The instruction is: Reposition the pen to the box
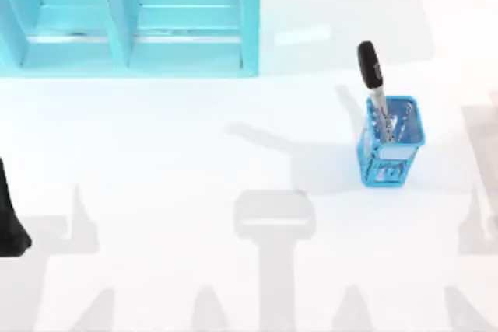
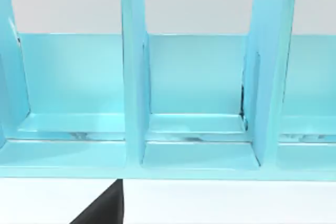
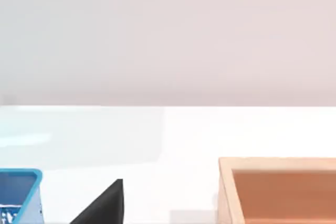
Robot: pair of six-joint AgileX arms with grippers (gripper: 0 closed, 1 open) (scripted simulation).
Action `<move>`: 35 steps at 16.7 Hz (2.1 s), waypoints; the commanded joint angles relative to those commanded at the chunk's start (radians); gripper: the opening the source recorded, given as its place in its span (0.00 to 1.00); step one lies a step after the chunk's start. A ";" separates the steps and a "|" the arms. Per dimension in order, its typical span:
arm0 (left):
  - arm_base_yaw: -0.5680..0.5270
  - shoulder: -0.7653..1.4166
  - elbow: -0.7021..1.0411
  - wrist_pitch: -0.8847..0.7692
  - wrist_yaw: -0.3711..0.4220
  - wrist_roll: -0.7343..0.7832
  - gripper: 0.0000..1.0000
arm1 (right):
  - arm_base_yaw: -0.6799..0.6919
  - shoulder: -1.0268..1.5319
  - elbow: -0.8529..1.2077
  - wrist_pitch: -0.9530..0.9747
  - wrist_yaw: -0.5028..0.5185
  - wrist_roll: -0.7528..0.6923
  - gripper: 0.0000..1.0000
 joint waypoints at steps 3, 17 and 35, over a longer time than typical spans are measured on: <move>0.000 0.000 0.000 0.000 0.000 0.000 1.00 | 0.001 0.012 0.008 -0.001 -0.008 -0.005 1.00; 0.000 0.000 0.000 0.000 0.000 0.000 1.00 | 0.006 1.051 0.541 -0.021 -0.499 -0.263 1.00; 0.000 0.000 0.000 0.000 0.000 0.000 1.00 | 0.053 1.651 0.835 0.035 -0.713 -0.350 1.00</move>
